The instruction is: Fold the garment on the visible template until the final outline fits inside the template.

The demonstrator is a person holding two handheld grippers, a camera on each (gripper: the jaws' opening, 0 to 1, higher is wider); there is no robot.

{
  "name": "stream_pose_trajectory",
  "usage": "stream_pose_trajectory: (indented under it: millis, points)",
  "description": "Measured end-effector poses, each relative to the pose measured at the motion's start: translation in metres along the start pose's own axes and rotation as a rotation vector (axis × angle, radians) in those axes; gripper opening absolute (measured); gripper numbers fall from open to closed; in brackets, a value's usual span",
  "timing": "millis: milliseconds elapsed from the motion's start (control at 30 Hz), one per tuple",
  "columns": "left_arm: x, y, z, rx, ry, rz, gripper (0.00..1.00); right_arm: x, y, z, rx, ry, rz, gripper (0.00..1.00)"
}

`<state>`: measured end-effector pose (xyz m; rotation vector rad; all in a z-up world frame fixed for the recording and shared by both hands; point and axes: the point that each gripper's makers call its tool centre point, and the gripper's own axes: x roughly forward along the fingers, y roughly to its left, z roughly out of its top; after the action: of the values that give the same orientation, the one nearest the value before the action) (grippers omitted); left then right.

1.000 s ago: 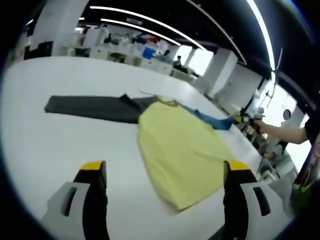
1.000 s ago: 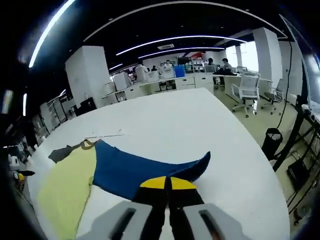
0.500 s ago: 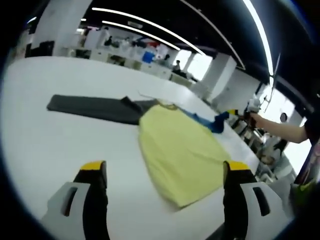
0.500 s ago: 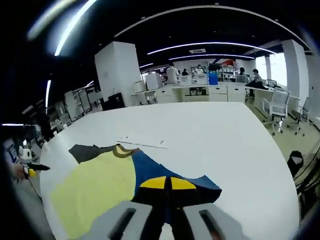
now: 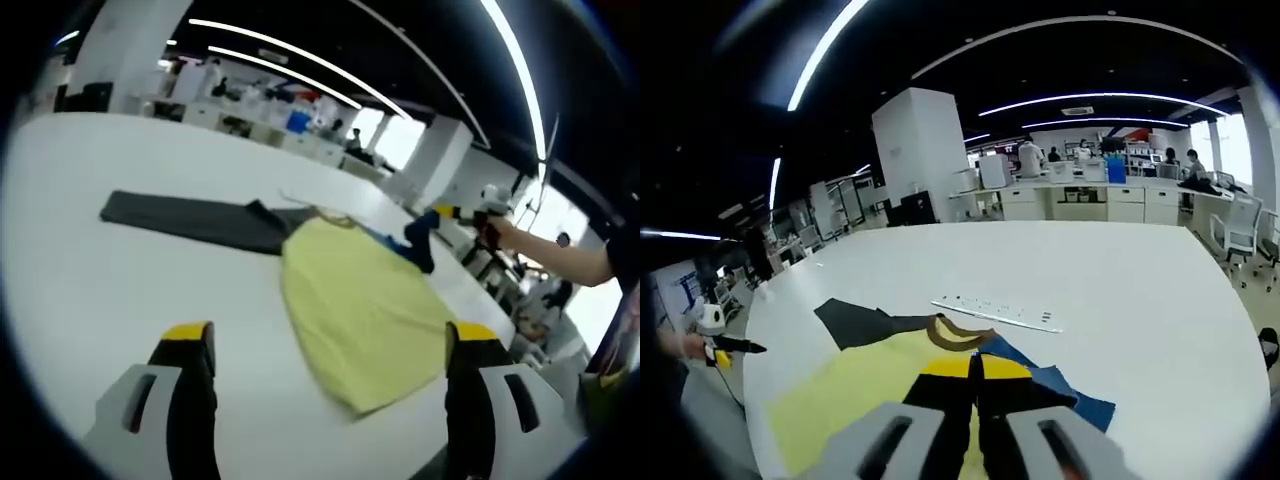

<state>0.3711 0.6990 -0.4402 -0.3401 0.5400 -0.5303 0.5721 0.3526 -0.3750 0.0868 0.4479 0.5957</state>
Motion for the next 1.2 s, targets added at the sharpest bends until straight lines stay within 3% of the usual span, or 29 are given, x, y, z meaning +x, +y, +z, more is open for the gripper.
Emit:
stream_pose_trajectory:
  millis: [367,900,1067,1200]
  points:
    - [0.002,0.002,-0.001,-0.01,-0.006,-0.023,0.91,0.042,0.044,0.016,0.007,-0.017,0.096,0.0]
    - [-0.004,0.011,-0.011,-0.045,-0.01,-0.013,0.9,0.1,0.097,0.015,-0.014,0.023,0.222,0.0]
    - [-0.005,0.015,-0.013,-0.053,-0.013,-0.005,0.9,0.124,0.117,-0.001,-0.055,0.074,0.254,0.0]
    - [-0.005,0.019,-0.015,-0.064,-0.015,0.001,0.9,0.138,0.122,-0.024,-0.109,0.145,0.257,0.0]
